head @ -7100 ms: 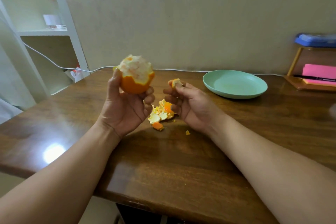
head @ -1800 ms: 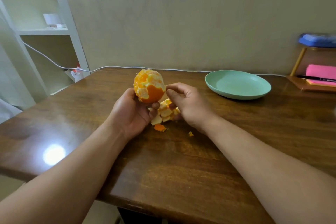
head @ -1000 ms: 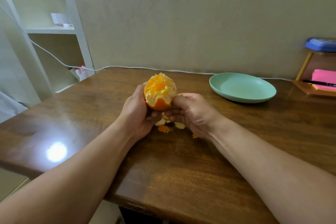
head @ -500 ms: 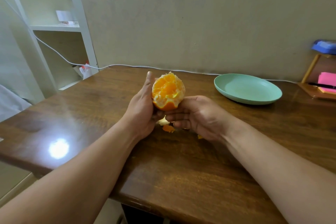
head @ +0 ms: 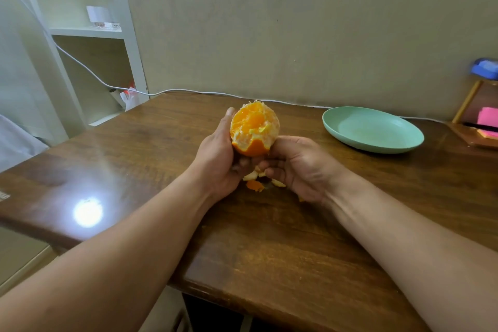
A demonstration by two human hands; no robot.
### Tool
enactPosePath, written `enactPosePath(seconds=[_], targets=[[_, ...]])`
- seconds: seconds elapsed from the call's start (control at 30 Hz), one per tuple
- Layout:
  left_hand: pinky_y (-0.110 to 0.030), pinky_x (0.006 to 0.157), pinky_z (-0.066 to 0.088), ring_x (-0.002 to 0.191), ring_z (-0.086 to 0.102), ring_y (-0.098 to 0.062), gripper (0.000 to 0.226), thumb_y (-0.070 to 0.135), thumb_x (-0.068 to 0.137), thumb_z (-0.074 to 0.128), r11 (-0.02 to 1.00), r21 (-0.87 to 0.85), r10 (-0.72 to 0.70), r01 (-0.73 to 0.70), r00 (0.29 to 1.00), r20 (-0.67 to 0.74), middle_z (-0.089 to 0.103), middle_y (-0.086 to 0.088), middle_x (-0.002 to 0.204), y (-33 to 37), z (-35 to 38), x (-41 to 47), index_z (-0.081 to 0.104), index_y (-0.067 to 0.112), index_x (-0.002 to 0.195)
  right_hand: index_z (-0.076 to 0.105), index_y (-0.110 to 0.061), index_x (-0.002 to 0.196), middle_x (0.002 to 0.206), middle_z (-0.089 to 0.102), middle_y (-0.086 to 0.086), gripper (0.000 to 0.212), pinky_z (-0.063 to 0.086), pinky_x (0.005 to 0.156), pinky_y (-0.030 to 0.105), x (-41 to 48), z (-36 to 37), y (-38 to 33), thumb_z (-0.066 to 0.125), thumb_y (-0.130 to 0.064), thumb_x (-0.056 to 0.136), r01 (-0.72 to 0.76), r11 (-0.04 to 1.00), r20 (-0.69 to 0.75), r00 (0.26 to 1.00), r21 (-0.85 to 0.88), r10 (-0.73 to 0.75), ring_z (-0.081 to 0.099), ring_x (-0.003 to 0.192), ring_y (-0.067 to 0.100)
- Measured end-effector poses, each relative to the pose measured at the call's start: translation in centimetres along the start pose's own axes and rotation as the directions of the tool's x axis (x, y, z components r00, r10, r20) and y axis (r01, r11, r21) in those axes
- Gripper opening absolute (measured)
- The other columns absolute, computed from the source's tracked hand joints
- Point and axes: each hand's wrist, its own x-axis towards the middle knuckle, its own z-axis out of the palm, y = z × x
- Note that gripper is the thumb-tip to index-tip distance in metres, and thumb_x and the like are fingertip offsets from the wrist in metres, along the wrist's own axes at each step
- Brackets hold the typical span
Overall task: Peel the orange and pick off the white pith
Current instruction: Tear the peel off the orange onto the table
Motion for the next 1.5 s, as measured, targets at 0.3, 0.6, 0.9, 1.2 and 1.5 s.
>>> enactPosePath(seconds=[0.3,0.6,0.9,1.2,1.5], targets=[[-0.023,0.043,0.029,0.039,0.035,-0.014,0.053,0.058,0.109,0.05,0.997,-0.079,-0.001,0.0,1.0,-0.009,0.049,-0.008,0.058,0.1,-0.3,0.4,0.065,0.009,0.093,0.069,0.005,0.097,0.083,0.077,0.015,0.026,0.056,0.055,0.021,0.1,0.5,-0.2,0.052,-0.01,0.108,0.001,0.999,0.052,0.999,-0.04,0.001,0.068,0.065,0.014],[-0.025,0.044,0.032,0.044,0.04,-0.019,0.056,0.056,0.11,0.048,0.997,-0.061,-0.038,0.041,0.998,0.056,0.046,-0.013,0.057,-0.1,-0.3,0.5,0.061,0.005,0.091,0.066,0.0,0.102,0.076,0.073,0.012,0.016,0.046,0.049,0.018,0.2,1.0,0.3,0.051,-0.004,0.105,0.062,0.991,-0.043,0.997,-0.115,-0.067,0.058,0.058,0.012],[-0.027,0.052,0.048,0.057,0.05,-0.02,0.048,0.03,0.112,0.035,0.96,-0.223,-0.116,0.168,0.966,0.23,0.056,-0.013,0.067,0.3,-1.2,-0.6,0.068,0.002,0.091,0.065,-0.005,0.116,0.084,0.072,0.008,0.016,0.05,0.054,0.025,0.2,1.3,0.5,0.052,-0.004,0.107,0.106,0.985,-0.015,0.994,-0.139,-0.11,0.066,0.067,0.017],[-0.023,0.04,0.041,0.055,0.052,-0.019,0.057,0.06,0.112,0.038,0.934,-0.319,-0.164,0.162,0.986,0.02,0.071,-0.014,0.092,0.5,-0.9,1.4,0.066,0.012,0.123,0.072,-0.024,0.115,0.098,0.077,-0.004,0.019,0.059,0.067,0.029,0.7,0.3,0.9,0.055,-0.02,0.11,0.14,0.745,-0.156,0.937,-0.653,-0.313,0.072,0.084,0.012],[-0.025,0.052,0.051,0.069,0.072,-0.021,0.059,0.06,0.111,0.038,0.989,-0.145,0.008,-0.017,0.998,-0.061,0.079,-0.012,0.105,0.4,-0.7,0.6,0.065,0.013,0.135,0.063,-0.032,0.134,0.112,0.069,-0.014,0.03,0.06,0.084,0.021,-0.2,0.1,0.3,0.061,-0.045,0.107,0.316,0.582,-0.038,0.857,-0.749,-0.514,0.068,0.1,-0.002]])
